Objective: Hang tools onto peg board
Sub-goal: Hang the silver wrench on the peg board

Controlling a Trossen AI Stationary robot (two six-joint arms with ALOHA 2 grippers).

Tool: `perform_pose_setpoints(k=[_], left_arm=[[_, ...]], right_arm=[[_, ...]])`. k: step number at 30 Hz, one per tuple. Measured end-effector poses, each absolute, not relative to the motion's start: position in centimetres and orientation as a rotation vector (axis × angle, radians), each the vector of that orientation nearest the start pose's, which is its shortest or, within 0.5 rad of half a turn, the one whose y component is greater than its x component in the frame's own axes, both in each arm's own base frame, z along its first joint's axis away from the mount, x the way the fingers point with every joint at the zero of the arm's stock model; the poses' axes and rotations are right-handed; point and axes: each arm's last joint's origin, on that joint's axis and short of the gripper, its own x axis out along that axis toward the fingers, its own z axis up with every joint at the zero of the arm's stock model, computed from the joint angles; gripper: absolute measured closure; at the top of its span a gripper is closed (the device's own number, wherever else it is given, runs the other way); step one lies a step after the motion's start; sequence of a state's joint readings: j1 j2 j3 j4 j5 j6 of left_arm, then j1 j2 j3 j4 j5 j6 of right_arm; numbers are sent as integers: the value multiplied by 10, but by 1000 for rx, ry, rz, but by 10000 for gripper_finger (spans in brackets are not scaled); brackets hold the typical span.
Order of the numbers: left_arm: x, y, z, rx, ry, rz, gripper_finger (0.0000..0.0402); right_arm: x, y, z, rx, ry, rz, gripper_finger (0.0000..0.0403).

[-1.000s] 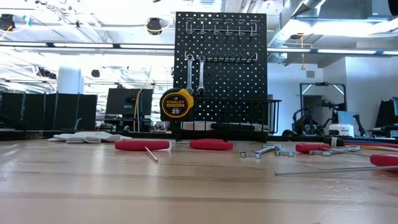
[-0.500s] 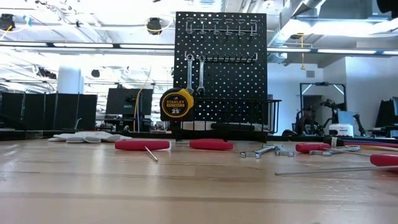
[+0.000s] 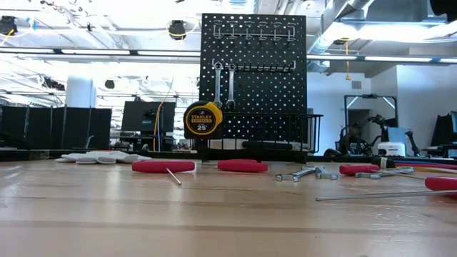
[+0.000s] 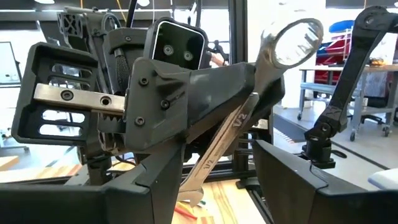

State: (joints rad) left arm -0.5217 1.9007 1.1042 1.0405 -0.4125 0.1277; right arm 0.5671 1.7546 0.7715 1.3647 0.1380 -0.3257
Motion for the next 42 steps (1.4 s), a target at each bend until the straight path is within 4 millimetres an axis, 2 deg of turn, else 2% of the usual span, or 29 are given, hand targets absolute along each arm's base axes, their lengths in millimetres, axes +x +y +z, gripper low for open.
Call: perform_pose_setpoints(k=[4, 14, 22, 30, 42], left_arm=[[362, -195, 243, 15, -223, -87, 218], [362, -194, 243, -2, -225, -91, 276], [361, -197, 244, 5, -243, -121, 310], [360, -199, 244, -10, -243, -172, 315], [359, -200, 243, 18, -238, -163, 322]], right_arm=[[292, 182, 227, -194, -424, 397, 366], [292, 183, 227, -196, -420, 405, 366], [292, 182, 227, -226, -414, 341, 366], [294, 181, 224, -272, -365, 264, 366], [295, 181, 222, -278, -342, 247, 366]])
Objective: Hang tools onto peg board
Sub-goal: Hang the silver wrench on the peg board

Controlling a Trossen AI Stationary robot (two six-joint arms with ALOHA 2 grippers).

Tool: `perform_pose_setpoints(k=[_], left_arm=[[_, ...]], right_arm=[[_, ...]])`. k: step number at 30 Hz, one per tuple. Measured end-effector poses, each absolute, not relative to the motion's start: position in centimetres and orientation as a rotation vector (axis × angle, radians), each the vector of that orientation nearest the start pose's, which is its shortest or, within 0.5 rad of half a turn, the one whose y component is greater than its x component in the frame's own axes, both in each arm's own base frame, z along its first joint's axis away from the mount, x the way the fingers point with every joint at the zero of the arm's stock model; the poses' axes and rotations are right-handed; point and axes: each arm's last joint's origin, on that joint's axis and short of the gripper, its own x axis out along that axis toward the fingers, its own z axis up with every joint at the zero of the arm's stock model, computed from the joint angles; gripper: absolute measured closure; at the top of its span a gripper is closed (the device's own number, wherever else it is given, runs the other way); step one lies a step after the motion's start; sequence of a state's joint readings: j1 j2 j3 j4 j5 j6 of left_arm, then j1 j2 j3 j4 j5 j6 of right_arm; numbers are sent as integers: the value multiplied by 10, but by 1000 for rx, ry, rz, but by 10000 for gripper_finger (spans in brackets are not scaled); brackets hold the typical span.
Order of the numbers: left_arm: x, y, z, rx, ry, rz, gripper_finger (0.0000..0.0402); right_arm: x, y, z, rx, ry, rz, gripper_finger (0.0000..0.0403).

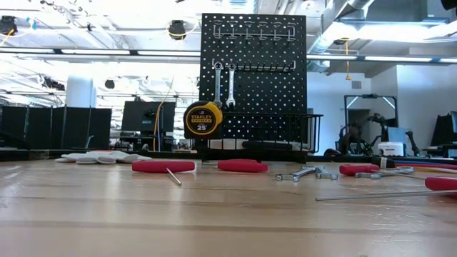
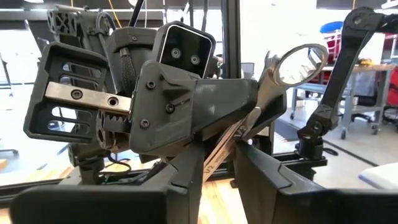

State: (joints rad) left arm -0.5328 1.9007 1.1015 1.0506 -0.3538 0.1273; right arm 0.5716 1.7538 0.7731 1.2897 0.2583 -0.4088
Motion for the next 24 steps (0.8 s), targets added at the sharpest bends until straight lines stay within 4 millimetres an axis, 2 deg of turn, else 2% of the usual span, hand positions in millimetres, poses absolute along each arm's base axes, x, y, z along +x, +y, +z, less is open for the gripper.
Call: perform_pose_setpoints(k=[5, 8, 18, 24], left_arm=[[359, -202, 241, 58, -221, -148, 355], [359, -203, 239, 92, -199, -148, 355], [359, -205, 235, 123, -143, -147, 230], [362, -200, 232, 120, -114, -126, 213]], right_arm=[[294, 182, 222, -270, -339, 239, 366], [291, 185, 222, -263, -341, 227, 366], [285, 193, 221, -235, -325, 194, 366], [286, 191, 220, -159, -400, 171, 366]])
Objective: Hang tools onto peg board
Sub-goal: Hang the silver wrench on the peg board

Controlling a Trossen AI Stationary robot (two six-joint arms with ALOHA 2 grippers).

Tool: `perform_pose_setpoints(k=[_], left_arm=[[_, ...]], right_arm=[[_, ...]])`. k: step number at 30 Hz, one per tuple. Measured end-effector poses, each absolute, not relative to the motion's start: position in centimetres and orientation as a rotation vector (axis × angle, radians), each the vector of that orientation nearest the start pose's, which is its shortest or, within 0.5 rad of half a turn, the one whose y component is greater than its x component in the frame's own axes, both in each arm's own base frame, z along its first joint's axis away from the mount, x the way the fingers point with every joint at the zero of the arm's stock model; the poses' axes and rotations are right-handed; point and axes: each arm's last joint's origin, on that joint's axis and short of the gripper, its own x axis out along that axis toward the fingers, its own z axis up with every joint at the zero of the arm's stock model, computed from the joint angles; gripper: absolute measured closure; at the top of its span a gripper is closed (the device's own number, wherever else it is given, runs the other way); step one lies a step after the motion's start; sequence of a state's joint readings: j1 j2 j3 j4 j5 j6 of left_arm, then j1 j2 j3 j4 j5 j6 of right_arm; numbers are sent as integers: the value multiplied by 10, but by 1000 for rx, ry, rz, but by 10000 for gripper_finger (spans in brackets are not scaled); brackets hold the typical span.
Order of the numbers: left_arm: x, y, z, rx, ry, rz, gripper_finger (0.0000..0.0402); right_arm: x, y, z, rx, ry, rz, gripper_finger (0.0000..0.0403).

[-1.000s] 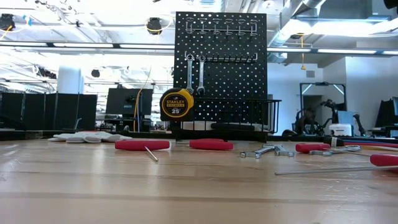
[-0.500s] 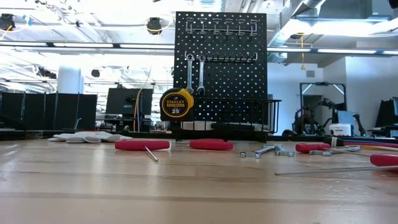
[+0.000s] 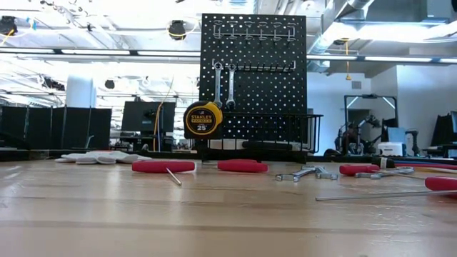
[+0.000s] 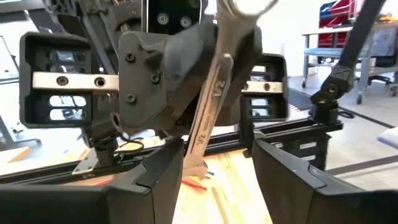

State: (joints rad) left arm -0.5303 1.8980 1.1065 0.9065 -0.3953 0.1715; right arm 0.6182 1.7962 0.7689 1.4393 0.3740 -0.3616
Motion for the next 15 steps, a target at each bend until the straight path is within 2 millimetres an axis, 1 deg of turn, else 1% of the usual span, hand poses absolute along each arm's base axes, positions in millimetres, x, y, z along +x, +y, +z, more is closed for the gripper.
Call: perform_pose_setpoints(k=[2, 4, 6, 8, 9, 10, 13, 15], left_arm=[[363, -198, 232, 122, -110, -118, 216], [363, -198, 232, 120, -108, -97, 219], [363, -197, 230, 124, -97, -75, 221], [363, -197, 231, 121, -101, -66, 222], [363, -197, 231, 120, -101, -60, 222], [363, -197, 230, 123, -92, -51, 222], [362, -199, 229, 121, -92, -44, 225], [361, -199, 231, 121, -102, -36, 234]], right_arm=[[287, 191, 215, -124, -450, 162, 367], [290, 192, 207, -125, -445, 159, 367], [296, 193, 207, -118, -420, 164, 367], [302, 194, 209, -91, -456, 163, 366], [304, 196, 207, -106, -465, 167, 366], [305, 198, 204, -125, -461, 171, 366], [306, 203, 205, -158, -469, 174, 366], [305, 205, 208, -156, -480, 181, 366]])
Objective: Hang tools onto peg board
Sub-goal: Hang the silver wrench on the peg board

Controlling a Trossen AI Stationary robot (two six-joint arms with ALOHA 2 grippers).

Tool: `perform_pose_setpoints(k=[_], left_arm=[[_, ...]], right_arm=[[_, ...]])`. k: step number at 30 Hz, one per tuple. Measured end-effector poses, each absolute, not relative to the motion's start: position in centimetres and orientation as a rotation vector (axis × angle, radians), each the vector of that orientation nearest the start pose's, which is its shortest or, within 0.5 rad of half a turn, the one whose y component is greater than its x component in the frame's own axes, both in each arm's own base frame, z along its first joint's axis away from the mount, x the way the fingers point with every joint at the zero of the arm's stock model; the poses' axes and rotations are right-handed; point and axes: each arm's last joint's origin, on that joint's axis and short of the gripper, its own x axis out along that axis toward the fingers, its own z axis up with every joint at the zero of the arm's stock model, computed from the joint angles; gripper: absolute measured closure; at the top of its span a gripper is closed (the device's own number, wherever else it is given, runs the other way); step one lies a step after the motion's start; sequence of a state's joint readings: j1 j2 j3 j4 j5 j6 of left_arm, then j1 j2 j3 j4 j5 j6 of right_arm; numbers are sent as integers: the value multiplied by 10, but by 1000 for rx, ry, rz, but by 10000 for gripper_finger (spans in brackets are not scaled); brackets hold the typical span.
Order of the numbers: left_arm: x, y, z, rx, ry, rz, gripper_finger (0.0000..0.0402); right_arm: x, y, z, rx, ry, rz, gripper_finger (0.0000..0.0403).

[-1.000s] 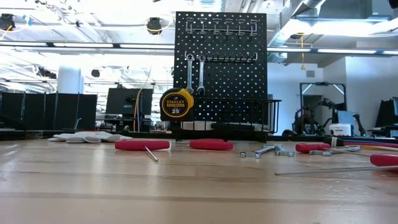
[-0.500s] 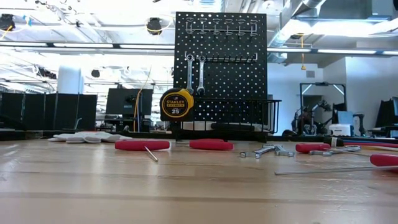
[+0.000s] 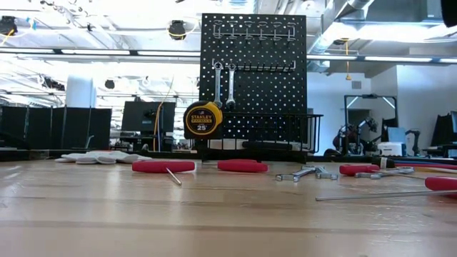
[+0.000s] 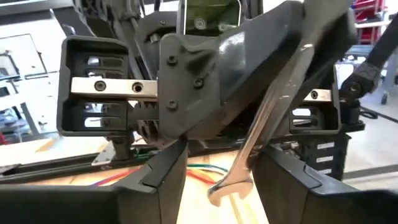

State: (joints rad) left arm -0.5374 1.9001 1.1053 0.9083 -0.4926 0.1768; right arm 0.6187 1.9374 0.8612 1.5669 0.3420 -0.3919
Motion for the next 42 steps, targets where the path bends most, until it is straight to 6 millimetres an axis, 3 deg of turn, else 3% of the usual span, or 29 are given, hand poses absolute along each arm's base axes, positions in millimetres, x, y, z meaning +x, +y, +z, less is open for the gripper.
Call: perform_pose_setpoints(k=[12, 21, 30, 34, 38, 42], left_arm=[[356, -208, 227, 157, -67, -10, 390], [355, -206, 223, 115, -9, 89, 396], [349, -187, 226, -15, 182, 171, 396], [347, -178, 222, -93, 289, 143, 396], [348, -175, 220, -105, 310, 120, 395], [348, -174, 220, -101, 312, 121, 393]], right_arm=[[302, 211, 206, -189, -469, 182, 368], [297, 211, 206, -199, -399, 27, 353], [261, 216, 224, -312, -204, -161, 255], [252, 210, 230, -273, -56, -138, 224], [258, 193, 225, -164, 82, -58, 218], [275, 179, 217, -65, 101, 39, 225]])
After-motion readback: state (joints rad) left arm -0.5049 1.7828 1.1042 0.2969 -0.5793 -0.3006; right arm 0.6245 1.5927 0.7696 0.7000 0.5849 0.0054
